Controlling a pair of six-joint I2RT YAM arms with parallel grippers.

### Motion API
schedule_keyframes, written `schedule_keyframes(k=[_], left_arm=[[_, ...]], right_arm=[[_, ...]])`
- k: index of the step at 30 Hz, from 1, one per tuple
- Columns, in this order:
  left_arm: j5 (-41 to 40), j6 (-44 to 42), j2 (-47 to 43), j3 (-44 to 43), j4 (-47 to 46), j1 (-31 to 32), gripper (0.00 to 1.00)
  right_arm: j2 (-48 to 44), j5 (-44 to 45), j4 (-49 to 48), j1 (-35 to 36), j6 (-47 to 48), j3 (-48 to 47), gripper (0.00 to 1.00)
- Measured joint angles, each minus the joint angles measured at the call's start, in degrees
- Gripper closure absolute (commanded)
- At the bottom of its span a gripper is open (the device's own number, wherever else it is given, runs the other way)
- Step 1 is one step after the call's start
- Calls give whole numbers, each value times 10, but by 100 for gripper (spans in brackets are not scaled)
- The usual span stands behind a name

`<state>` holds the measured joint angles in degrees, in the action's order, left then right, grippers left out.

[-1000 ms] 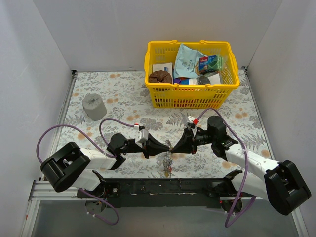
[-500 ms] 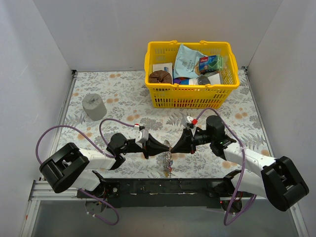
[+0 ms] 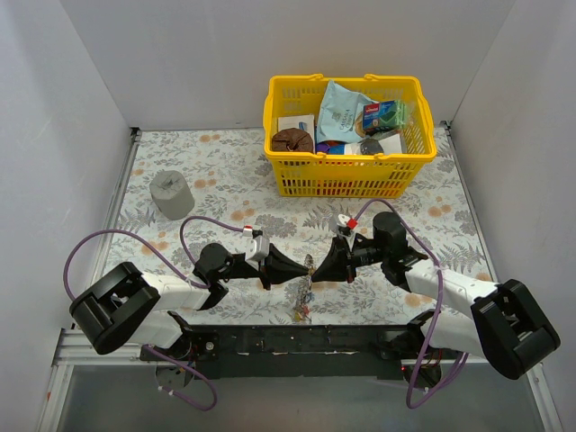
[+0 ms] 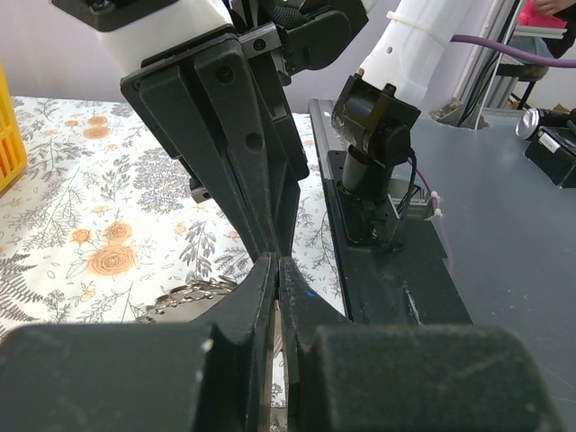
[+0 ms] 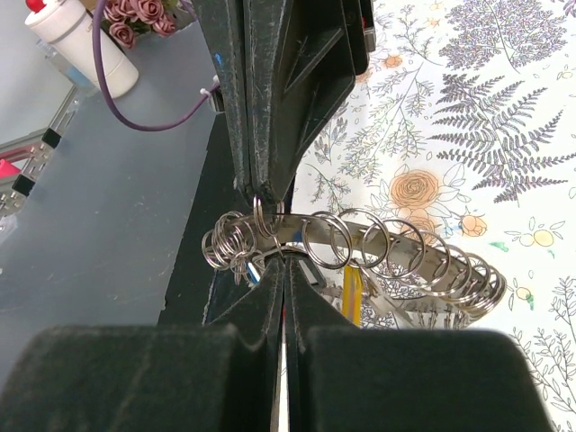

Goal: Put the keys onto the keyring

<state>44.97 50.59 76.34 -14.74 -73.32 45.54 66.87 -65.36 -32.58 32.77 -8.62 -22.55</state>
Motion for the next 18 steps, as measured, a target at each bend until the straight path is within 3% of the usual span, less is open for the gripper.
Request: schedule_keyframes(k=[9,12,15,18], left_arm=[[8,9,0,0,-9,0,100],[8,9,0,0,-9,0,100],[8,8,0,0,-9,0,100],[8,7,0,0,-9,0,100]], right_arm=[[6,19,0,16,-5,0,99],[5,38,-4,20,-16,0,87],[-15,62,-5,21,-22,10,68],[-58,88,3,21,-17,24,58]])
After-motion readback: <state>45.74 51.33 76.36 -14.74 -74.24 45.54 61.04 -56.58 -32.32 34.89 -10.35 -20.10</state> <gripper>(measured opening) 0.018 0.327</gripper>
